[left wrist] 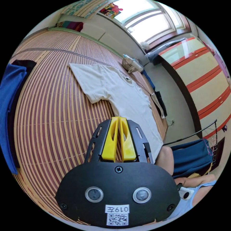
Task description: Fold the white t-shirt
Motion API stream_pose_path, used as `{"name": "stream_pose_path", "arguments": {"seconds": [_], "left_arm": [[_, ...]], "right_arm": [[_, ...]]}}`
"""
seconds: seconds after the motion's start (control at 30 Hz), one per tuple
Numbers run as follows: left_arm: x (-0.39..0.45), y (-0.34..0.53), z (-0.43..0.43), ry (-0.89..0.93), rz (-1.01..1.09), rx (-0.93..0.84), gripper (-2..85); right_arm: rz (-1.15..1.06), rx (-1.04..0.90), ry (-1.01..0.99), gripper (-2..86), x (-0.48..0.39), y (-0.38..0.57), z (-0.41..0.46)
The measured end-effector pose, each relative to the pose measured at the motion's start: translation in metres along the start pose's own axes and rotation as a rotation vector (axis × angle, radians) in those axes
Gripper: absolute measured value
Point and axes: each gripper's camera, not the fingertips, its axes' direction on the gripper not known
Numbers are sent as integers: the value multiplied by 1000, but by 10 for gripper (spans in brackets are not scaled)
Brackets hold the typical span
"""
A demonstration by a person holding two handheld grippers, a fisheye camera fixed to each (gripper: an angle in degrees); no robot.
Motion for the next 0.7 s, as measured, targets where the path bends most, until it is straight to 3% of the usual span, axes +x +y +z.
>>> {"name": "stream_pose_path", "arguments": {"seconds": [0.27, 0.7], "left_arm": [[-23, 3, 3, 18, -122, -34, 13], [-25, 1, -9, 30, -102, -44, 13]], "right_arm": [[-191, -108, 50, -6, -33, 6, 33], [-186, -113, 61, -6, -43, 3, 44]]}}
